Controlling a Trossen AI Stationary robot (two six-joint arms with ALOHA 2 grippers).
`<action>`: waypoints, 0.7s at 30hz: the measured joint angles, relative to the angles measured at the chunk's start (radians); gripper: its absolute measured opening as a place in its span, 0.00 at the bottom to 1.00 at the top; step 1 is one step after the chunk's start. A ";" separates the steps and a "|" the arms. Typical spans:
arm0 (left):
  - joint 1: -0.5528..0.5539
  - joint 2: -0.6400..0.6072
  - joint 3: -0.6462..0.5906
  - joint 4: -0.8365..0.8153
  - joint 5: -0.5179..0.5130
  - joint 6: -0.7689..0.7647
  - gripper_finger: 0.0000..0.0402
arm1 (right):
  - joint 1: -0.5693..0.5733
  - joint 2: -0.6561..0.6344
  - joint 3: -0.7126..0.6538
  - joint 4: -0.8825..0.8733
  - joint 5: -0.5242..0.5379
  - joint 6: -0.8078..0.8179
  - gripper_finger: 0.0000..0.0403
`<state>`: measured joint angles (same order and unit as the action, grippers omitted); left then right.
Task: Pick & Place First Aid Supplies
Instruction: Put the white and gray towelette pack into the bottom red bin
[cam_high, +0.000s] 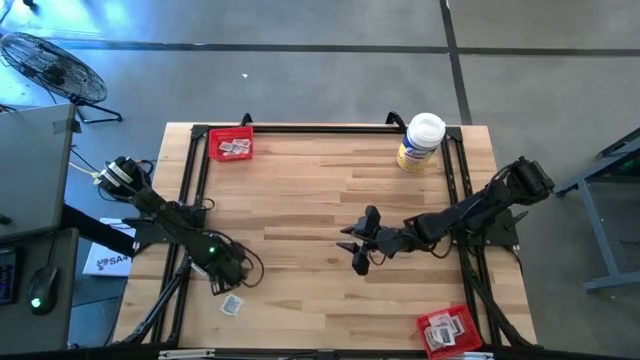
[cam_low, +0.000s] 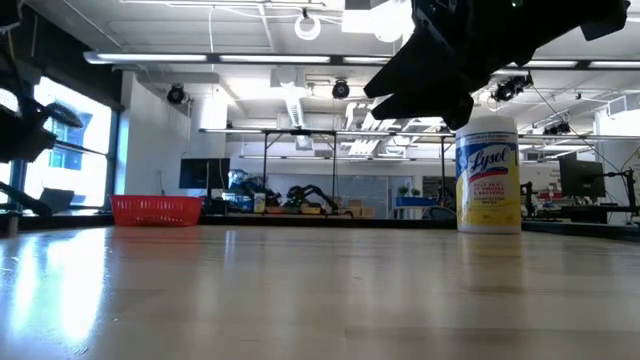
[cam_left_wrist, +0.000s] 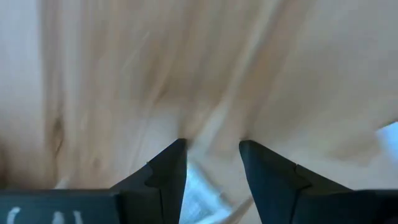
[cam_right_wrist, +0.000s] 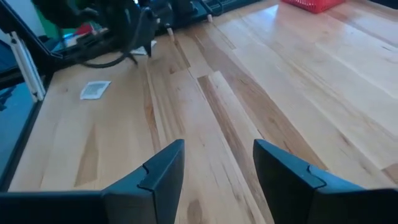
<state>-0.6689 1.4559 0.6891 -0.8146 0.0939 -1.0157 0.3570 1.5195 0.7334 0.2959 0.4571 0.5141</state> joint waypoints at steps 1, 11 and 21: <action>0.000 0.000 0.011 0.024 -0.024 0.018 0.39 | 0.000 0.000 0.000 0.004 0.000 0.000 0.46; 0.000 0.000 0.138 -0.053 -0.004 0.085 0.39 | -0.018 0.000 0.000 0.016 -0.003 0.001 0.46; 0.002 0.001 0.096 -0.374 0.068 -0.099 0.39 | -0.017 0.000 0.000 0.013 -0.004 0.001 0.46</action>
<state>-0.6666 1.4567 0.7854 -1.1891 0.1617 -1.1150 0.3401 1.5192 0.7338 0.3085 0.4530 0.5152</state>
